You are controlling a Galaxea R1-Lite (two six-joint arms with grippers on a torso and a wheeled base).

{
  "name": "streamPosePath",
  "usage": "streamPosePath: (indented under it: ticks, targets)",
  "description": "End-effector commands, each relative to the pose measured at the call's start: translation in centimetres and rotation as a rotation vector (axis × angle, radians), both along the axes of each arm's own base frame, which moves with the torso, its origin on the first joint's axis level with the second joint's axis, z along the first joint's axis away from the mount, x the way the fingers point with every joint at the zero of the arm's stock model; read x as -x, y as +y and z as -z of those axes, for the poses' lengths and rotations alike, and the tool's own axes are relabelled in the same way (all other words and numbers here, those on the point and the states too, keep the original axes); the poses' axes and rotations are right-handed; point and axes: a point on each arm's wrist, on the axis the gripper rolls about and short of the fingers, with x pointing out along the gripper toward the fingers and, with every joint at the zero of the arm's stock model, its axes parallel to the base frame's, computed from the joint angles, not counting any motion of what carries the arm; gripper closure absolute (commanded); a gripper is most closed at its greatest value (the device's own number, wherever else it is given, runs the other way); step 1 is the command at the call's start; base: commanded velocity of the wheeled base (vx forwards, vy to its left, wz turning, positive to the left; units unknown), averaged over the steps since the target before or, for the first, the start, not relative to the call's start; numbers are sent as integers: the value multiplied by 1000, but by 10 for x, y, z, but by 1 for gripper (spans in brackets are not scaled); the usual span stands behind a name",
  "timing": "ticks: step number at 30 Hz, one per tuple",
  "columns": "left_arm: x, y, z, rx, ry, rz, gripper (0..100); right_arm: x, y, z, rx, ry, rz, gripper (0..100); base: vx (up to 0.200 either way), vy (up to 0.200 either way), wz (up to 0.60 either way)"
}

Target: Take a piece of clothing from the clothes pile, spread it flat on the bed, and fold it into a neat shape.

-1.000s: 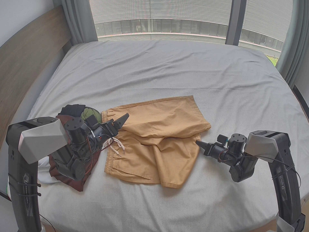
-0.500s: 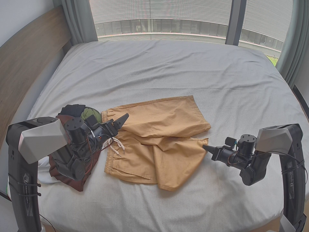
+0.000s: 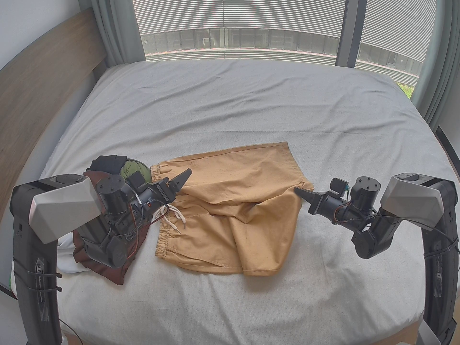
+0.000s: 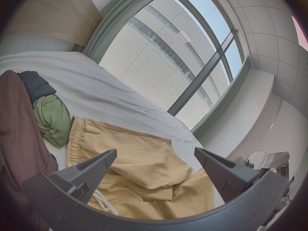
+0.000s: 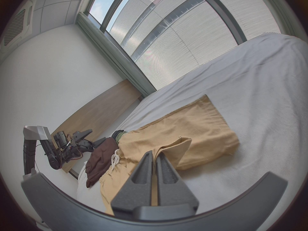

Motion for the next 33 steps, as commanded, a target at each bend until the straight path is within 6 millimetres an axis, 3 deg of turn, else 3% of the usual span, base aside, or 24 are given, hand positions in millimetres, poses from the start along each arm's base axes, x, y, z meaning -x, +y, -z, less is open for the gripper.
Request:
streamPosePath:
  ticks: [1,10,16,22,33]
  targets:
    - [-1,1,4,-1,7,-4,0,-7,25,-10,-10,-39,-53,100,0,0,0]
    - [-3,2,4,0,3,-6,0,-9,61,-12,-14,-48,-127,100,0,0,0]
    - [-4,4,4,0,3,-12,0,-16,80,1,-16,-45,-161,100,0,0,0]
    - [-6,9,4,0,1,-24,0,-20,115,6,-75,-8,-198,100,0,0,0]
    - [-6,10,5,0,3,-27,0,-13,132,28,-69,52,-232,100,0,0,0]
